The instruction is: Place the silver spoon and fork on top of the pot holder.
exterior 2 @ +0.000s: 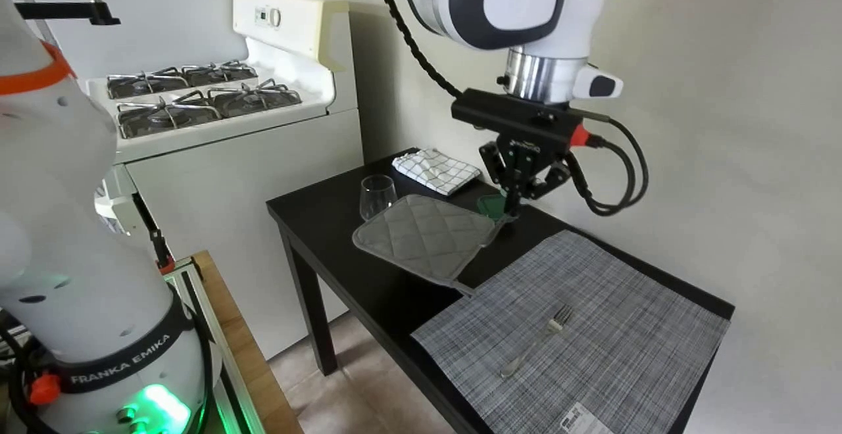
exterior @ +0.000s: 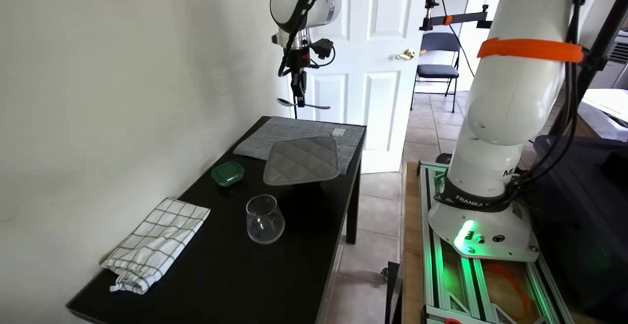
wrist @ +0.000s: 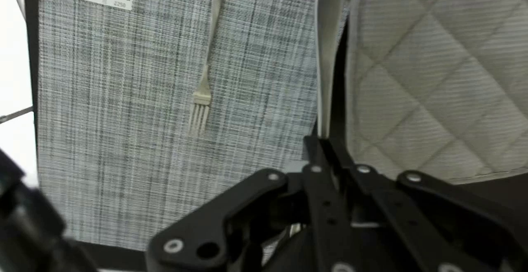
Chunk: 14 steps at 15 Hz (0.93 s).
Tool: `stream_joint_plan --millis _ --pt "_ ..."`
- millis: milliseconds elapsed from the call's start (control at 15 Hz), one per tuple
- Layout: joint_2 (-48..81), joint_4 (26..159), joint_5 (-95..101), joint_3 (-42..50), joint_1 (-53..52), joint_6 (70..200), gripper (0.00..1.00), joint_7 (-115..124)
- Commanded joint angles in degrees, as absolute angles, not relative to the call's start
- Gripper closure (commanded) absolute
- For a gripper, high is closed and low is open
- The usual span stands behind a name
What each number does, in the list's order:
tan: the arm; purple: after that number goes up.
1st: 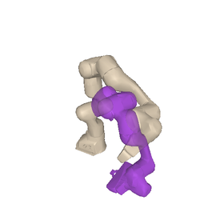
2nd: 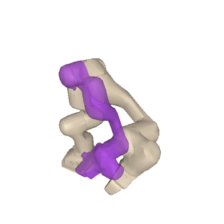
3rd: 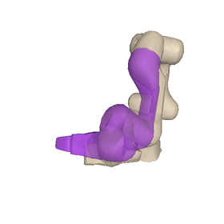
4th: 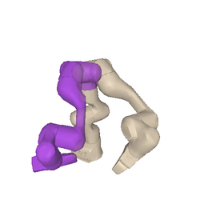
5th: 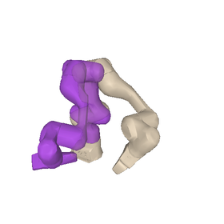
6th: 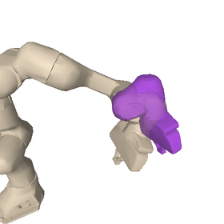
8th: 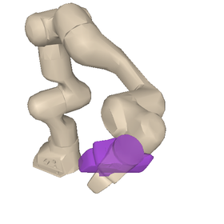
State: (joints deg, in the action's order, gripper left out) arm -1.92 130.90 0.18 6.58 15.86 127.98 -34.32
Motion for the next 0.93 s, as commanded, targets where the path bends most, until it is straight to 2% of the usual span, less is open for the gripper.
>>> stream_joint_plan --millis 0,400,867 --pt "-9.7 136.1 0.2 6.7 11.0 123.4 0.98 -36.3" --pt "-12.9 141.9 -2.0 5.3 3.6 122.3 0.98 -36.8" --pt "-10.3 146.8 -3.5 4.6 0.6 129.4 0.98 -34.7"
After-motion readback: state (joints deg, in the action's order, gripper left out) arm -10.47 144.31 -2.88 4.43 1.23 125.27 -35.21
